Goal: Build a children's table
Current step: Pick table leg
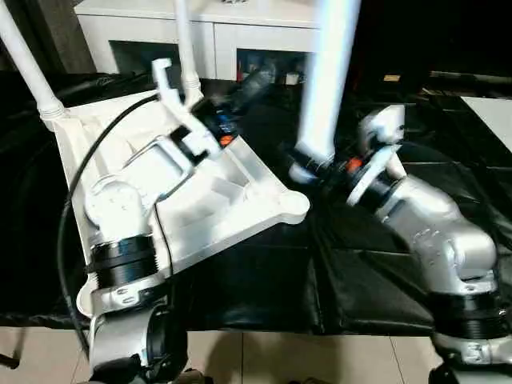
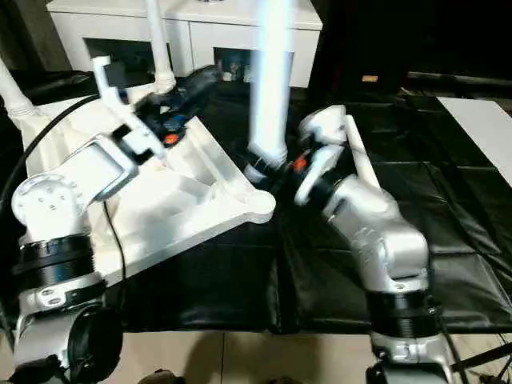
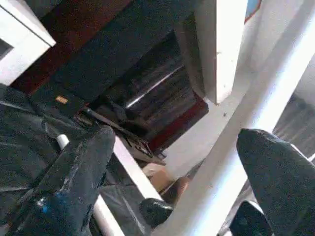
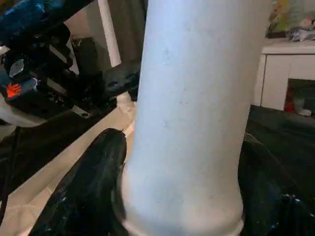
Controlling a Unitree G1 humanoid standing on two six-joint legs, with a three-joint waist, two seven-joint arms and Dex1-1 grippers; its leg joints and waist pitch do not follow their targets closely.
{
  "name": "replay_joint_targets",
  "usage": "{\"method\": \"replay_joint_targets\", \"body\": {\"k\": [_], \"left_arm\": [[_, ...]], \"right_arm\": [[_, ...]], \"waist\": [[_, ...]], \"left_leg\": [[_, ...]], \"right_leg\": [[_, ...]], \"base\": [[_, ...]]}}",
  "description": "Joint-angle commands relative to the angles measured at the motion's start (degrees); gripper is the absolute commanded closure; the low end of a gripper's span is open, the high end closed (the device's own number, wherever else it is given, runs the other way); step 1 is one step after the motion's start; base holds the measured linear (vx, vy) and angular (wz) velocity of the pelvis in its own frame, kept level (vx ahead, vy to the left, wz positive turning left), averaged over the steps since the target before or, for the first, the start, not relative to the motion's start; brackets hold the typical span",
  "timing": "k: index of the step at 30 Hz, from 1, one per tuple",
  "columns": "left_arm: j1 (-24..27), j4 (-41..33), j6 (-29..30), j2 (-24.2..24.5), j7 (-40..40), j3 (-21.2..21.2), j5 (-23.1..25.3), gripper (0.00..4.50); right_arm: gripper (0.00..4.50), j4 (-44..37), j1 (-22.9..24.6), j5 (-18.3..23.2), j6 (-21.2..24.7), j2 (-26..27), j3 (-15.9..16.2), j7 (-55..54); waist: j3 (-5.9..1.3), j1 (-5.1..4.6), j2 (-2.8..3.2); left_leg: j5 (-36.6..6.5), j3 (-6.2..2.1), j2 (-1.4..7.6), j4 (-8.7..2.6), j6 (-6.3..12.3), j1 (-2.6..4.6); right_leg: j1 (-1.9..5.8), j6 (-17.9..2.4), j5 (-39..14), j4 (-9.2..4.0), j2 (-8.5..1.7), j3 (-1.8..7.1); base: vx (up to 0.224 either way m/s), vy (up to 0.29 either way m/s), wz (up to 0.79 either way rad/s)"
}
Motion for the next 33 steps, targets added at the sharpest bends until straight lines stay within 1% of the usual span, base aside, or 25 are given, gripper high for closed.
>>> {"method": "replay_joint_targets", "body": {"k": [1, 3, 4, 5, 6, 9, 10, 12, 14, 15, 17, 19, 20, 21, 22, 23, 24, 25, 26, 27, 28, 30, 31, 32, 33], "left_arm": [[-0.44, -0.45, 0.5, 0.04, 0.21, -0.58, -0.84, 0.0], [-0.77, -0.32, 0.36, -0.09, 0.34, -0.72, -1.05, 0.0], [-1.01, -0.31, 0.41, -0.18, 0.21, -1.09, -1.26, 0.0], [-1.09, -0.62, 0.75, -0.36, -0.27, -1.63, -1.86, 0.0], [-1.09, -0.97, 1.07, -0.45, -0.63, -2.2, -2.18, 0.0], [-0.93, -1.65, 1.66, -0.49, -1.29, -3.2, -2.61, 0.0], [-0.57, -2.38, 2.04, -0.39, -2.13, -4.19, -2.89, 0.0], [0.21, -4.05, 2.8, -0.07, -4.43, -5.79, -3.75, 0.0], [0.49, -4.58, 2.92, 0.17, -5.0, -6.35, -3.7, 0.0], [0.94, -4.99, 2.38, 0.77, -5.23, -7.64, -2.48, 0.0], [1.26, -5.31, 2.12, 1.06, -5.68, -8.16, -2.31, 0.0], [1.41, -5.3, 1.88, 0.9, -5.45, -7.75, -2.81, 0.0], [1.05, -4.04, 1.7, 0.67, -4.14, -6.43, -3.03, 0.0], [0.68, -2.33, 1.26, 0.66, -2.58, -5.03, -2.86, 0.0], [0.49, -1.34, 0.96, 0.72, -1.75, -4.3, -2.67, 0.0], [0.5, -0.89, 0.86, 0.95, -1.68, -3.89, -2.7, 0.0], [0.5, -0.87, 0.85, 0.96, -1.68, -3.87, -2.7, 0.0], [0.61, -0.93, 0.98, 1.21, -1.98, -3.73, -3.14, 0.0], [0.75, -1.31, 1.43, 1.4, -2.36, -3.57, -3.94, 0.0], [0.75, -1.31, 1.43, 1.4, -2.36, -3.57, -3.94, 0.0], [0.95, -1.9, 1.8, 1.53, -2.92, -3.49, -5.26, 0.0], [1.27, -3.0, 2.24, 1.84, -4.04, -4.11, -6.63, 0.0], [1.27, -3.0, 2.24, 1.84, -4.04, -4.11, -6.63, 0.0], [1.35, -3.29, 2.3, 1.91, -4.36, -4.36, -6.84, 0.0], [1.34, -3.73, 2.5, 1.78, -4.72, -4.82, -7.11, 0.0]], "right_arm": [[1.78, -0.94, 0.39, 0.69, 0.64, -0.89, 1.06, 1.67], [1.78, -1.76, 1.24, 0.18, 1.27, -1.37, 2.9, 3.05], [1.78, -2.64, 2.01, 0.19, 2.33, -1.89, 4.64, 4.51], [1.78, -3.56, 2.9, -0.04, 3.17, -2.58, 6.63, 5.88], [1.78, -4.09, 3.45, -0.15, 3.89, -3.09, 8.0, 6.73], [1.78, -4.67, 4.06, -0.14, 4.6, -3.66, 9.53, 7.58], [1.78, -4.99, 4.4, -0.11, 5.1, -3.96, 10.28, 7.89], [1.79, -5.39, 4.83, 0.0, 5.76, -4.6, 11.3, 8.78], [1.79, -5.38, 4.89, -0.14, 5.87, -4.84, 11.57, 8.97], [1.79, -5.51, 5.0, -0.53, 5.81, -5.44, 12.02, 9.57], [1.79, -5.64, 5.01, -0.04, 6.04, -5.35, 11.64, 9.56], [1.79, -5.11, 4.6, -0.09, 5.63, -4.7, 10.47, 8.12], [1.79, -3.72, 3.66, -0.42, 4.47, -3.78, 8.86, 6.31], [1.79, -1.96, 2.36, -0.35, 3.38, -2.57, 6.49, 4.06], [1.79, -0.96, 1.6, -0.16, 2.86, -1.88, 5.07, 2.84], [1.79, -0.08, 0.83, -0.27, 2.03, -1.37, 3.7, 1.45], [1.79, -0.04, 0.8, -0.27, 1.99, -1.35, 3.64, 1.39], [1.8, 0.41, 0.27, 0.05, 1.91, -1.18, 2.77, 0.75], [1.8, 0.72, -0.09, 0.23, 1.86, -1.19, 2.23, 0.38], [1.8, 0.72, -0.09, 0.23, 1.86, -1.19, 2.23, 0.38], [1.8, 0.99, -0.24, 0.05, 2.15, -1.77, 2.48, 0.6], [1.8, 0.78, 0.29, -1.04, 3.04, -3.67, 4.87, 2.74], [1.8, 0.78, 0.29, -1.04, 3.04, -3.67, 4.87, 2.74], [1.8, 0.57, 0.56, -1.39, 3.5, -4.34, 5.83, 3.62], [1.8, -0.21, 1.4, -2.45, 4.98, -5.69, 8.52, 5.48]], "waist": [[-4.31, 0.17, -0.34], [-4.23, 0.2, -0.41], [-4.2, 0.19, -0.38], [-4.14, 0.22, -0.52], [-4.13, 0.31, -0.33], [-4.08, 0.23, -0.47], [-4.07, 0.27, -0.45], [-4.05, 0.34, -0.38], [-4.12, 0.3, -0.44], [-4.11, 0.29, -0.61], [-4.05, 0.31, -0.45], [-4.02, 0.21, -0.5], [-4.03, 0.23, -0.31], [-4.02, 0.12, -0.38], [-4.04, -0.09, -0.35], [-4.08, -0.14, -0.42], [-4.08, -0.14, -0.42], [-4.17, -0.04, -0.27], [-4.22, -0.02, -0.3], [-4.29, 0.02, -0.3], [-4.31, 0.03, -0.32], [-4.41, 0.2, -0.45], [-4.4, 0.25, -0.44], [-4.3, 0.2, -0.41], [-4.26, 0.21, -0.43]], "left_leg": [[-8.33, -0.82, 2.43, -4.44, 1.25, 1.0], [-8.61, -0.8, 2.43, -4.44, 1.28, 0.93], [-8.8, -0.81, 2.43, -4.45, 1.26, 0.92], [-9.17, -0.86, 2.47, -4.5, 1.29, 0.89], [-9.4, -0.94, 2.52, -4.53, 1.08, 0.92], [-10.12, -0.92, 2.52, -4.54, 0.76, 0.93], [-10.55, -0.98, 2.61, -4.6, 0.44, 1.02], [-10.23, -0.99, 2.64, -4.62, 0.29, 0.98], [-9.55, -0.98, 2.63, -4.58, 0.38, 0.91], [-9.58, -1.0, 2.68, -4.62, 0.43, 0.9], [-9.72, -0.96, 2.63, -4.58, 0.48, 0.9], [-10.28, -0.91, 2.55, -4.56, 0.28, 0.94], [-10.49, -0.96, 2.52, -4.58, 0.1, 0.92], [-10.49, -0.93, 2.53, -4.58, -0.03, 0.89], [-10.85, -0.96, 2.38, -4.6, -0.34, 0.9], [-11.27, -0.97, 2.31, -4.58, -0.5, 1.02], [-11.27, -0.97, 2.31, -4.58, -0.5, 1.02], [-10.46, -0.97, 2.38, -4.58, -0.72, 1.08], [-9.73, -0.94, 2.43, -4.58, -0.61, 1.11], [-9.31, -0.9, 2.42, -4.53, -0.46, 1.1], [-8.68, -0.85, 2.4, -4.46, -0.07, 1.11], [-7.28, -0.75, 2.37, -4.34, 0.58, 1.03], [-7.05, -0.75, 2.39, -4.31, 0.63, 1.01], [-7.26, -0.73, 2.42, -4.35, 0.86, 0.94], [-7.88, -0.71, 2.4, -4.32, 0.88, 0.96]], "right_leg": [[3.21, -10.28, -11.11, -3.92, -3.02, 2.48], [3.24, -10.12, -11.99, -4.04, -3.15, 2.5], [3.22, -10.06, -12.6, -4.1, -3.21, 2.51], [3.3, -9.77, -13.42, -4.21, -3.17, 2.5], [3.29, -9.47, -13.97, -4.19, -3.22, 2.55], [3.13, -9.2, -15.37, -4.4, -3.28, 2.54], [3.04, -8.9, -16.33, -4.43, -3.29, 2.56], [3.05, -8.78, -15.81, -4.35, -3.28, 2.62], [3.05, -9.16, -14.47, -4.19, -3.27, 2.61], [3.09, -9.22, -14.41, -4.21, -3.28, 2.59], [3.08, -9.21, -14.61, -4.19, -3.26, 2.64], [3.04, -8.95, -15.84, -4.39, -3.26, 2.61], [3.06, -8.81, -16.32, -4.41, -3.28, 2.59], [2.93, -8.82, -16.37, -4.41, -3.28, 2.61], [2.88, -8.8, -16.88, -4.45, -3.2, 2.51], [2.88, -8.61, -17.41, -4.55, -3.12, 2.46], [2.88, -8.61, -17.41, -4.55, -3.12, 2.46], [2.93, -8.68, -15.83, -4.29, -3.08, 2.53], [2.97, -9.01, -14.01, -4.11, -3.02, 2.53], [3.03, -9.28, -13.01, -4.0, -3.02, 2.53], [3.06, -9.72, -11.51, -3.87, -2.95, 2.54], [3.28, -10.91, -9.3, -3.58, -2.99, 2.51], [3.36, -11.11, -9.07, -3.54, -3.02, 2.51], [3.35, -11.23, -9.43, -3.61, -3.06, 2.54], [3.42, -11.1, -10.46, -3.73, -3.08, 2.54]], "base": [[0.0, 0.0, 0.0], [0.0, 0.0, 0.0], [0.0, 0.0, 0.0], [0.0, 0.0, 0.0], [0.0, 0.0, 0.0], [0.0, 0.0, 0.0], [0.0, 0.0, 0.0], [0.0, 0.0, 0.0], [0.0, 0.0, 0.0], [0.0, 0.0, 0.0], [0.0, 0.0, 0.0], [0.0, 0.0, 0.0], [0.0, 0.0, 0.0], [0.0, 0.0, 0.0], [0.0, 0.0, 0.0], [0.0, 0.0, 0.0], [0.0, 0.0, 0.0], [0.0, 0.0, 0.0], [0.0, 0.0, 0.0], [0.0, 0.0, 0.0], [0.0, 0.0, 0.0], [0.0, 0.0, 0.0], [0.0, 0.0, 0.0], [0.0, 0.0, 0.0], [0.0, 0.0, 0.0]]}}
